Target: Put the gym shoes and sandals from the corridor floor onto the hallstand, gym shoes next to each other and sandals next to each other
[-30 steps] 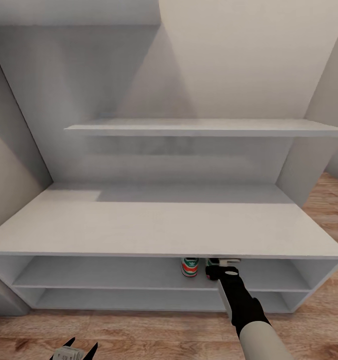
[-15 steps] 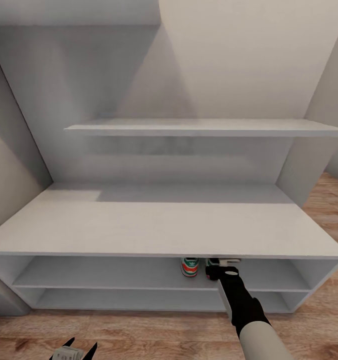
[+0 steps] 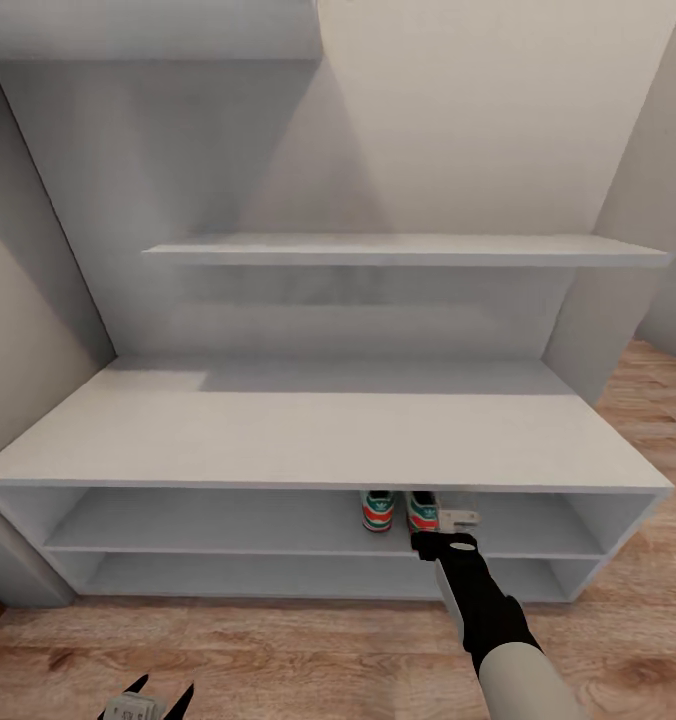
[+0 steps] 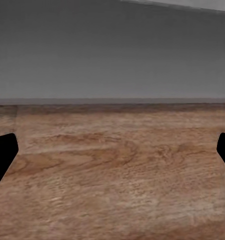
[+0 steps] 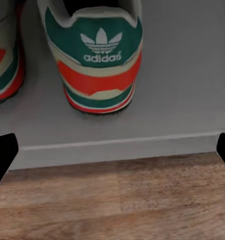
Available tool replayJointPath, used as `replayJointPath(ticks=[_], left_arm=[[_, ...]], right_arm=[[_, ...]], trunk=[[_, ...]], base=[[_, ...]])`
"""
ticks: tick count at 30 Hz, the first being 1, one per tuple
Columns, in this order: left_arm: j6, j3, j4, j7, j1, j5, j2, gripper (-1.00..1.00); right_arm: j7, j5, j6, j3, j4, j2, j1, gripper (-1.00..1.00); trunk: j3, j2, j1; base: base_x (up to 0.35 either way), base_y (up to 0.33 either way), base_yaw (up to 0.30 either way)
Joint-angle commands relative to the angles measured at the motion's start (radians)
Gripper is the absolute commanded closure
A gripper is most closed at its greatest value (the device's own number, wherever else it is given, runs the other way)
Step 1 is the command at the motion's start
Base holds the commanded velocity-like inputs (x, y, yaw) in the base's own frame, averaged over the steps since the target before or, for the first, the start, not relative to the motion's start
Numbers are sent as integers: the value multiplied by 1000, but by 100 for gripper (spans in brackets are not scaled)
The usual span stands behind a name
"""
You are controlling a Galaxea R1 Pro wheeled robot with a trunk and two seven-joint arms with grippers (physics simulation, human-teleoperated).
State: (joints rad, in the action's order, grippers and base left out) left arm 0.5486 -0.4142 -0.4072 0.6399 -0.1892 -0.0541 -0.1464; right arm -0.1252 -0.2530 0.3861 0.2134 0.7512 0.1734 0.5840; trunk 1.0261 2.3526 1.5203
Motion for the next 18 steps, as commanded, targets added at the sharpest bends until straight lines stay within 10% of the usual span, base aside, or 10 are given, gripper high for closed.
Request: replayJointPath(ticks=[1,18], left_arm=[[3,-9,1,7,-1,-6,1,-100],[2,-10,1,7,-1,-6,1,-100]], right_arm=[[1,-6,5,3,1,1,0,-100],[1,-6,4,3,-2,1,0,-100]], trunk=[[1,0,-1],[1,0,-1]], base=[[-311,0,0],[-331,0,0]])
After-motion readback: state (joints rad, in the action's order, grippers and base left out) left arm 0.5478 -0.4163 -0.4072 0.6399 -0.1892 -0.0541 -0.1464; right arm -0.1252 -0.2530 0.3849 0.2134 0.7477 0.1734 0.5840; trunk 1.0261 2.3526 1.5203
